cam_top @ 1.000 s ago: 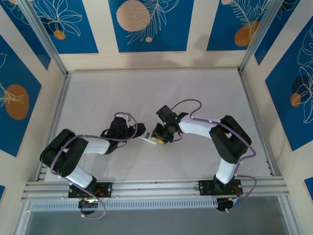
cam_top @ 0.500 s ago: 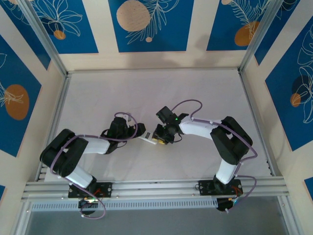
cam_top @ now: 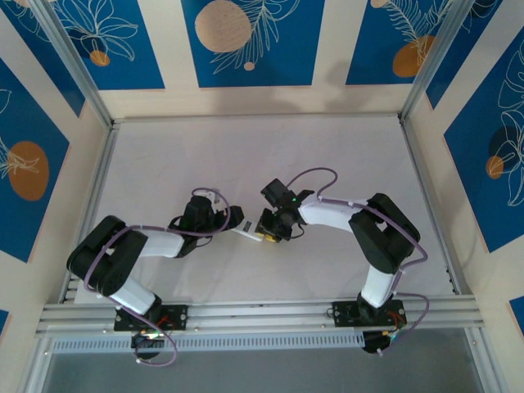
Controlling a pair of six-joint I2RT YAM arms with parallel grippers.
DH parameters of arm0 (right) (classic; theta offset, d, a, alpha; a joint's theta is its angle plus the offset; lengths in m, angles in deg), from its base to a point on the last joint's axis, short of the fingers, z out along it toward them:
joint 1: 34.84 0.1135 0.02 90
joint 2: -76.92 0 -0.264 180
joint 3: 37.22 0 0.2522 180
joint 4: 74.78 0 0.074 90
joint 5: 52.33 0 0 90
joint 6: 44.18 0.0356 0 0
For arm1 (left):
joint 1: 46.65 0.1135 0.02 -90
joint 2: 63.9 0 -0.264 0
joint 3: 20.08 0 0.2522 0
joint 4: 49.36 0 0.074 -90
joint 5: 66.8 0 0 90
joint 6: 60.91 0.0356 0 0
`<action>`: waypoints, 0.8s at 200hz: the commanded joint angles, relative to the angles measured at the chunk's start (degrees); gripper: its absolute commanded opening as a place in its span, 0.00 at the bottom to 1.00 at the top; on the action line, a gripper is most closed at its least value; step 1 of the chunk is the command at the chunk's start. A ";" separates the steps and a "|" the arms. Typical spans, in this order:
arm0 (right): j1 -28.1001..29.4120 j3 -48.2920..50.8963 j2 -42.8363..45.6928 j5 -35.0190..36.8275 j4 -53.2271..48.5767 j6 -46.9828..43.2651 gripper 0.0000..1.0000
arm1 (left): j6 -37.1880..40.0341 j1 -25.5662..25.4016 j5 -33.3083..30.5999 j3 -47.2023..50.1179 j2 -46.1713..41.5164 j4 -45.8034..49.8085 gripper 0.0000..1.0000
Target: Load the batteries into the remote control
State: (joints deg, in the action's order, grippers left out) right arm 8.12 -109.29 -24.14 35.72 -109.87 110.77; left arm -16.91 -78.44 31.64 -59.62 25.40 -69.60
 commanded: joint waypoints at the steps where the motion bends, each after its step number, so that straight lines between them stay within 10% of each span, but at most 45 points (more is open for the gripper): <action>1: -0.10 -1.46 -1.74 -1.34 0.17 -0.26 0.29 | -0.10 -0.86 1.22 0.47 0.70 5.45 0.74; 160: 2.04 -9.58 -6.69 -6.65 6.70 -4.20 0.27 | -1.62 -3.36 4.30 1.40 3.69 -1.13 0.73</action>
State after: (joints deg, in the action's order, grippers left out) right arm 8.45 -115.50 -28.07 34.21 -115.92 108.19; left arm -17.13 -78.72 30.97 -59.58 26.18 -71.15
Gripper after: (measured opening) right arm 0.274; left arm 0.729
